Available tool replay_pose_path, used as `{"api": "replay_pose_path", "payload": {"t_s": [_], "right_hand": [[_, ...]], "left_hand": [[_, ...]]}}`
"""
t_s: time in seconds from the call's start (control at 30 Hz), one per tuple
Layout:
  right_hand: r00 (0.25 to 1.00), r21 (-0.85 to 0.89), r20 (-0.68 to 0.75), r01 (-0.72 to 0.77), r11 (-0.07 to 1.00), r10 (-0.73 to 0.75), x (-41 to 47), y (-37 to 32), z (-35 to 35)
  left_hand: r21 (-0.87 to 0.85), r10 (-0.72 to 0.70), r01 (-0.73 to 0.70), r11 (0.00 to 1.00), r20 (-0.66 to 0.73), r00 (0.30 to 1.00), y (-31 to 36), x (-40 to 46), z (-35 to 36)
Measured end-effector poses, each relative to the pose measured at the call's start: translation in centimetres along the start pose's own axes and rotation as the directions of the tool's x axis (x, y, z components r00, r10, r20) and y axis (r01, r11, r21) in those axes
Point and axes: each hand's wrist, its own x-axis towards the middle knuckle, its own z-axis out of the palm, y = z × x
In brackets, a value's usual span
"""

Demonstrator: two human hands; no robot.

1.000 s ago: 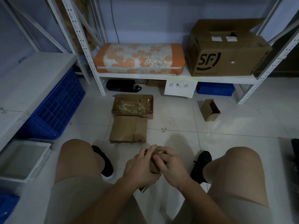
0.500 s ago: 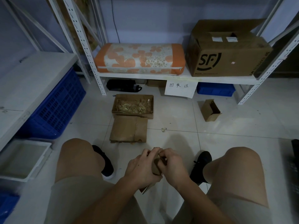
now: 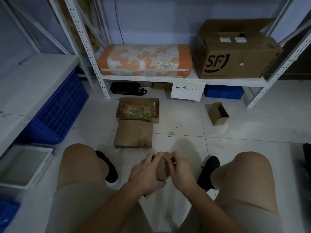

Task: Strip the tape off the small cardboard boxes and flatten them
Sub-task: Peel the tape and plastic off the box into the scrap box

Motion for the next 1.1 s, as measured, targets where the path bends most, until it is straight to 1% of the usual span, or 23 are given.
{"api": "replay_pose_path", "payload": {"t_s": [0.07, 0.13, 0.27, 0.37, 0.57, 0.7, 0.83, 0.93, 1.0, 1.07, 1.1], "right_hand": [[1.0, 0.035, -0.013, -0.009, 0.999, 0.009, 0.1, -0.2, -0.5], [1.0, 0.027, -0.007, 0.01, 1.0, -0.01, 0.0, -0.2, -0.8], [1.0, 0.006, -0.027, -0.013, 1.0, 0.013, 0.0, -0.2, -0.9], [0.996, 0.063, -0.077, -0.048, 0.997, 0.052, -0.1, -0.6, -1.1], [0.978, 0.138, -0.165, -0.109, 0.984, 0.131, -0.4, -1.2, -1.1], [0.972, 0.129, -0.202, -0.095, 0.987, 0.12, -0.4, -1.1, -1.2], [0.977, 0.081, -0.202, -0.058, 0.995, 0.073, -0.5, -1.3, -1.3], [0.991, 0.016, -0.135, -0.023, 1.0, 0.025, -0.6, -1.4, -1.7], [0.998, -0.078, -0.057, 0.032, 0.996, -0.036, -0.8, -1.3, -1.7], [0.995, -0.243, 0.012, 0.1, 0.965, -0.1, -0.9, -1.1, -1.3], [0.993, -0.323, 0.053, 0.12, 0.939, -0.109, -0.9, -1.2, -1.1]], "left_hand": [[0.024, 0.008, -0.008, 1.0, -0.004, 1.0, -0.2, 0.0, -0.1], [0.034, 0.012, -0.012, 0.999, -0.003, 1.0, -0.5, 0.1, -0.1], [-0.016, -0.007, 0.007, 1.0, -0.007, 1.0, -0.9, 0.2, 0.0], [-0.05, -0.009, 0.008, 0.999, -0.019, 1.0, -0.9, 0.2, -0.2], [-0.049, 0.041, -0.042, 0.998, -0.035, 0.999, -1.1, 0.4, -0.5], [-0.043, 0.089, -0.091, 0.995, -0.036, 0.995, -1.3, 0.5, -0.7], [-0.056, 0.099, -0.1, 0.993, -0.023, 0.995, -1.2, 0.4, -0.9], [-0.031, 0.082, -0.081, 0.996, 0.01, 0.997, -0.8, 0.0, -1.1], [0.042, 0.068, -0.07, 0.997, 0.033, 0.997, -0.4, -0.1, -0.9], [0.13, 0.028, -0.034, 0.991, 0.049, 0.998, 0.0, 0.1, -0.7], [0.168, 0.005, -0.015, 0.986, 0.057, 0.998, 0.2, 0.3, -0.5]]}}
